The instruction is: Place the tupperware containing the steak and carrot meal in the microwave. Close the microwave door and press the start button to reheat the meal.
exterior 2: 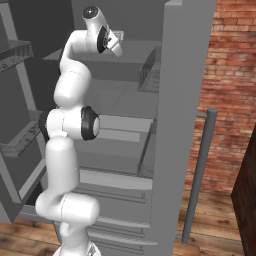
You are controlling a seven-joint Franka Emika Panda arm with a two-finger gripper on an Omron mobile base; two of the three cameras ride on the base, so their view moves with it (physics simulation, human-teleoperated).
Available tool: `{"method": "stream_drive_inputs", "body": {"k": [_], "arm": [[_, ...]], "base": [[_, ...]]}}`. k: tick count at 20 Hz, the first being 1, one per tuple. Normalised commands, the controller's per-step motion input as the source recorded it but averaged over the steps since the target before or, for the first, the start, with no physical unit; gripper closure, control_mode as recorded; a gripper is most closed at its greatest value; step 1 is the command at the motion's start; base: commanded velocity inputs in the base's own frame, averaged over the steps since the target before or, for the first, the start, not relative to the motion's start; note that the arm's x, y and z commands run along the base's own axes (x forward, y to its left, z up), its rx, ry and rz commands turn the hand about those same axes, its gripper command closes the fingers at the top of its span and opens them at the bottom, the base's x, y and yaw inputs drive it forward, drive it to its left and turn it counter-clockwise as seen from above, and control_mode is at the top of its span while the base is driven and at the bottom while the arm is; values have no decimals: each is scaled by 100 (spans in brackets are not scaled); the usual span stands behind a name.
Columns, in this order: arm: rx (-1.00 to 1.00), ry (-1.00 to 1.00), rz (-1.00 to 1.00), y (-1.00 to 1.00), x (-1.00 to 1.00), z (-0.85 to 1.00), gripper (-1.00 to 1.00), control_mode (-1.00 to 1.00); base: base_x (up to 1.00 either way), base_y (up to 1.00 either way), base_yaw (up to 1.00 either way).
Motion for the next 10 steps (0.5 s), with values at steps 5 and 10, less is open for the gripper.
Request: {"method": "stream_drive_inputs", "body": {"k": [5, 10], "arm": [[-4, 11, -10, 0, 0, -39, 100, -100], [-1, 2, -6, 0, 0, -14, 100, -100]], "base": [[0, 0, 0], [0, 0, 0]]}}
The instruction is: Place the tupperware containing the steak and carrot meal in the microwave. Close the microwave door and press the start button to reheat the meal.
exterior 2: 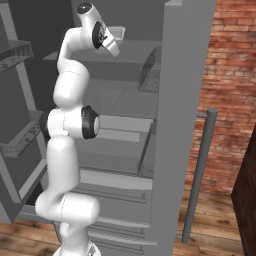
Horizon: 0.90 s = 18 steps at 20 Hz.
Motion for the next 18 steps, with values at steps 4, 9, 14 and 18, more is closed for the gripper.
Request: {"method": "stream_drive_inputs", "body": {"k": [4, 9, 14, 18], "arm": [[0, -3, 0, 0, -3, -12, 100, -100], [0, -4, -4, 0, -14, -22, 100, -100], [0, -14, -6, 0, -32, -32, 100, -100], [0, -25, -7, 0, -49, -43, 100, -100]], "base": [[0, 0, 0], [0, 0, 0], [0, 0, 0], [0, 0, 0]]}}
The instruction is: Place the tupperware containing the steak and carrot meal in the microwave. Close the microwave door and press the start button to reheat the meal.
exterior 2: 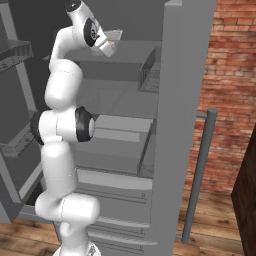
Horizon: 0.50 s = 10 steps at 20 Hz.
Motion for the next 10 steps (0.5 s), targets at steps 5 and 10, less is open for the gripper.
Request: {"method": "stream_drive_inputs", "body": {"k": [5, 10], "arm": [[0, -28, -8, -4, -58, -46, 100, -100], [0, -28, -8, -11, -81, -43, 100, -100]], "base": [[0, 0, 0], [0, 0, 0]]}}
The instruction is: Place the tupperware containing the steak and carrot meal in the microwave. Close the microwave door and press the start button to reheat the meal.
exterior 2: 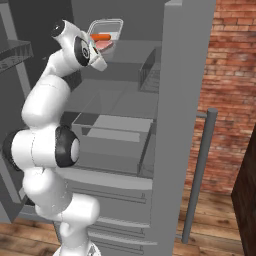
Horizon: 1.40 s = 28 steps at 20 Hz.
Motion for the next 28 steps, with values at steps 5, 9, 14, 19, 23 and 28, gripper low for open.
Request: {"method": "stream_drive_inputs", "body": {"k": [5, 9, 14, 19, 23, 28], "arm": [[1, -9, -2, -20, -99, 0, 100, -100], [3, 0, 0, -7, -100, 46, 100, -100], [0, 4, 0, 0, -100, 53, 100, -100], [0, 4, 0, 0, -100, 10, 100, -100], [1, 12, 0, 0, -100, -18, 100, -100], [7, 21, 0, 0, -92, -29, 100, -100]], "base": [[0, 0, 0], [0, 0, 0], [0, 0, 0], [0, 0, 0], [0, 0, 0], [0, 0, 0]]}}
